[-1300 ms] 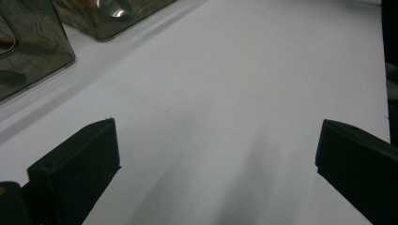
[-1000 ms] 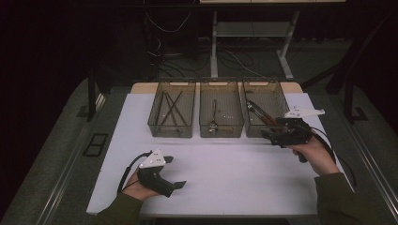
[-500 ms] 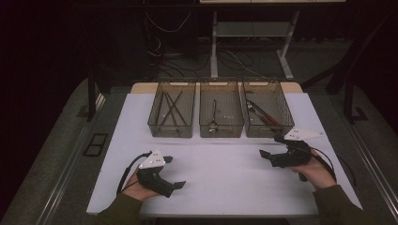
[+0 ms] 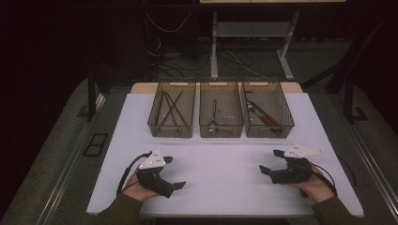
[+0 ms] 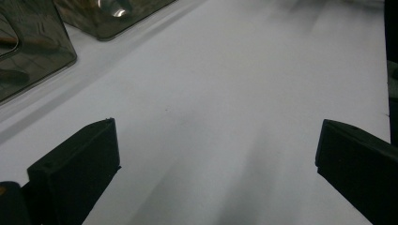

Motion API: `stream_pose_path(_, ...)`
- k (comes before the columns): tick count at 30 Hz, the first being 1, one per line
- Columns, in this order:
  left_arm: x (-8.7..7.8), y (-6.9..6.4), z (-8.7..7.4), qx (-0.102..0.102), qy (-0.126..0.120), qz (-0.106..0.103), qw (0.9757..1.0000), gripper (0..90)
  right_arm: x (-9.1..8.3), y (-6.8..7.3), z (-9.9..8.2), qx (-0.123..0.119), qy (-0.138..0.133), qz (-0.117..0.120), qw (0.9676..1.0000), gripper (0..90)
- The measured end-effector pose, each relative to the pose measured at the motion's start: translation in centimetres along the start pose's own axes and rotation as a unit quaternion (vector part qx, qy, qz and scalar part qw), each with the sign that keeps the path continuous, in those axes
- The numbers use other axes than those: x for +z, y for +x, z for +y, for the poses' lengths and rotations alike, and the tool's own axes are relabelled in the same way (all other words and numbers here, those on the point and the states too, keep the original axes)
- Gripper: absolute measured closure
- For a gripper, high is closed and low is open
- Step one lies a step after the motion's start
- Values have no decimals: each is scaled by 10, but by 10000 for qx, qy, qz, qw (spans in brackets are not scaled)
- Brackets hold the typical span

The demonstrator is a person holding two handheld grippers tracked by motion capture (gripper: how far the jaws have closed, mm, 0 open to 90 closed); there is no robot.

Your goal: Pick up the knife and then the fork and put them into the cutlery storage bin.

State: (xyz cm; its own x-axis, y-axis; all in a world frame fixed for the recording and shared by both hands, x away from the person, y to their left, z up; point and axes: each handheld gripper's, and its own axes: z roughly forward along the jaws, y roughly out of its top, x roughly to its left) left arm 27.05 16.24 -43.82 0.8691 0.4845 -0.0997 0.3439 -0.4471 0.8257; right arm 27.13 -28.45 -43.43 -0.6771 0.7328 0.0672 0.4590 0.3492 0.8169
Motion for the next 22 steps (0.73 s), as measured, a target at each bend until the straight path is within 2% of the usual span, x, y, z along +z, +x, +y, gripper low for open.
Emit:
stream_pose_path(11,1,0,0,-14,12,-10,10000,0,-3,12,-14,-79,133,37,9999,157)
stream_pose_path(22,1,0,0,0,35,-4,10000,0,-3,13,-16,-139,144,130,9997,156)
